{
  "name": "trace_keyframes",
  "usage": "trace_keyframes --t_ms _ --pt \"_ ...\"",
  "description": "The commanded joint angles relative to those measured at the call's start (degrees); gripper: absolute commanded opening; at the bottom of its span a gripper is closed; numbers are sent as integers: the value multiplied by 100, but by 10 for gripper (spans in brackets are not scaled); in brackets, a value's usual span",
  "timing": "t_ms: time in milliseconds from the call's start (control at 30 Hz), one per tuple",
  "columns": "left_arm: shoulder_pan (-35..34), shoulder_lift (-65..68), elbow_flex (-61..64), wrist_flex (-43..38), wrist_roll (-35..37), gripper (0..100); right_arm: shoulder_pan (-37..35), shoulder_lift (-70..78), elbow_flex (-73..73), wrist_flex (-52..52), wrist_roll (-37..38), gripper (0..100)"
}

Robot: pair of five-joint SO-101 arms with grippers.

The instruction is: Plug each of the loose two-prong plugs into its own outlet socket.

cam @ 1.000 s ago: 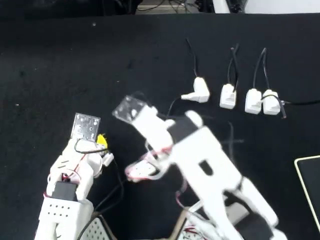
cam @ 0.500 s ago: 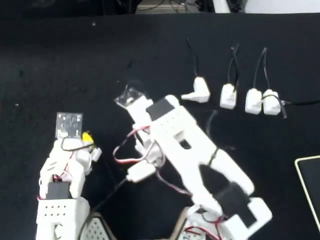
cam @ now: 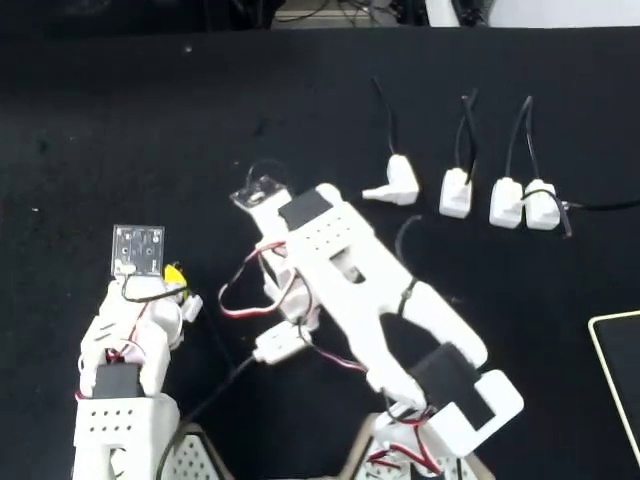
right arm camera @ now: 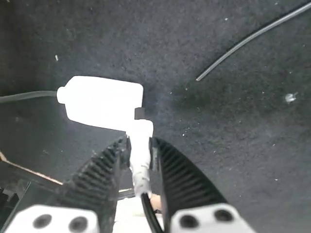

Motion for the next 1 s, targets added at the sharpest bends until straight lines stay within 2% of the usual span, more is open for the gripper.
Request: trace_keyframes --t_ms 0,333,967 --pt "-31 -53 127 -149 -18 80 -325 -127 -391 229 0 11" --pt "-31 -53 127 -149 -18 80 -448 470 -409 220 -26 11" --pt "-31 -53 127 -149 -18 80 -422 532 -409 26 -97 10"
